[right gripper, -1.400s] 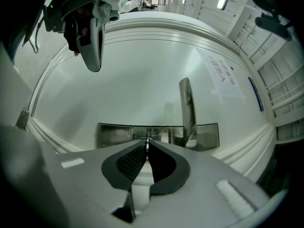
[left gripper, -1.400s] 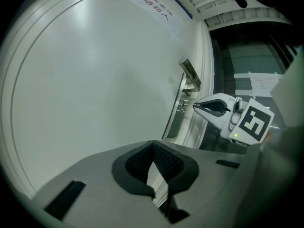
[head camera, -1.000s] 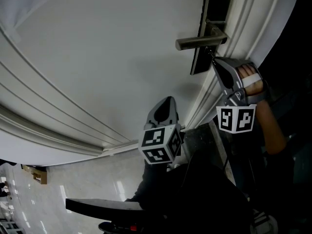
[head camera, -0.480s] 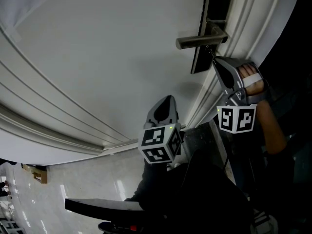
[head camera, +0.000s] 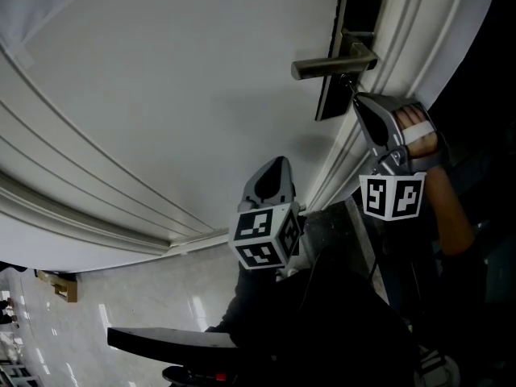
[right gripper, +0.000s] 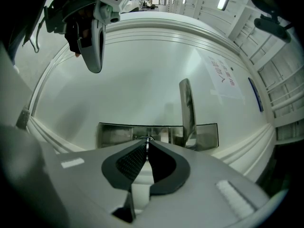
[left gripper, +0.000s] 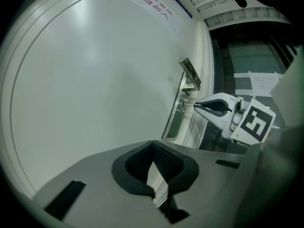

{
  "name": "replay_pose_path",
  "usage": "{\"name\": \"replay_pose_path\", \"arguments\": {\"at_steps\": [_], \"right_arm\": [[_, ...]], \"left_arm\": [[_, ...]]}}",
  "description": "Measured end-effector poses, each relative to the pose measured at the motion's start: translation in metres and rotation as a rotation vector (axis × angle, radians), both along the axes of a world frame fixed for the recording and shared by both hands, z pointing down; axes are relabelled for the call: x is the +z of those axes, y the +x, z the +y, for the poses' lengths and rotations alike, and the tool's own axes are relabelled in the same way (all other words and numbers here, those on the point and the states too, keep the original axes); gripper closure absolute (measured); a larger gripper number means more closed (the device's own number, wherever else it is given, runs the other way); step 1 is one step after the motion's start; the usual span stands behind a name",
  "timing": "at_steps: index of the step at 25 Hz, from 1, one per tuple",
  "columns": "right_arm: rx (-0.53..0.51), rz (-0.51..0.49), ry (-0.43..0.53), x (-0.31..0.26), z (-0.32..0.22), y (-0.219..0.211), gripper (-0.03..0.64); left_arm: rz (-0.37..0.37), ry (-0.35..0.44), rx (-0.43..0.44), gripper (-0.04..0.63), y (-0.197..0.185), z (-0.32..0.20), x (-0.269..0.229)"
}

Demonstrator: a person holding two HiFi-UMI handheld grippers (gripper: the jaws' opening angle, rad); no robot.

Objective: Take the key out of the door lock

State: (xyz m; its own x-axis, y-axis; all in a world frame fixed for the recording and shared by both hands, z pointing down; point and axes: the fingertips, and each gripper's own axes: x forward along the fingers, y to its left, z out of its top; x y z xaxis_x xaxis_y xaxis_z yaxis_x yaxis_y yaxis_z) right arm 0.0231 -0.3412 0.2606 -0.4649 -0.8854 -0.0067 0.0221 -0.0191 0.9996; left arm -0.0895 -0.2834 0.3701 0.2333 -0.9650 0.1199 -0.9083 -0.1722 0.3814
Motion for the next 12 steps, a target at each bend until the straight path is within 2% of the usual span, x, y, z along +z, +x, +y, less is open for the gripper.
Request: {"name": "replay_pose_path", "arguments": {"at_steps": [12], "right_arm": [[-0.004,-0.001,0.003,0.0003,0.0005,-0.0008,0.604]], "left_arm": [[-0.002,-0.007,-0.005,0.595,-0.0017,0.0018,0.0019]]}}
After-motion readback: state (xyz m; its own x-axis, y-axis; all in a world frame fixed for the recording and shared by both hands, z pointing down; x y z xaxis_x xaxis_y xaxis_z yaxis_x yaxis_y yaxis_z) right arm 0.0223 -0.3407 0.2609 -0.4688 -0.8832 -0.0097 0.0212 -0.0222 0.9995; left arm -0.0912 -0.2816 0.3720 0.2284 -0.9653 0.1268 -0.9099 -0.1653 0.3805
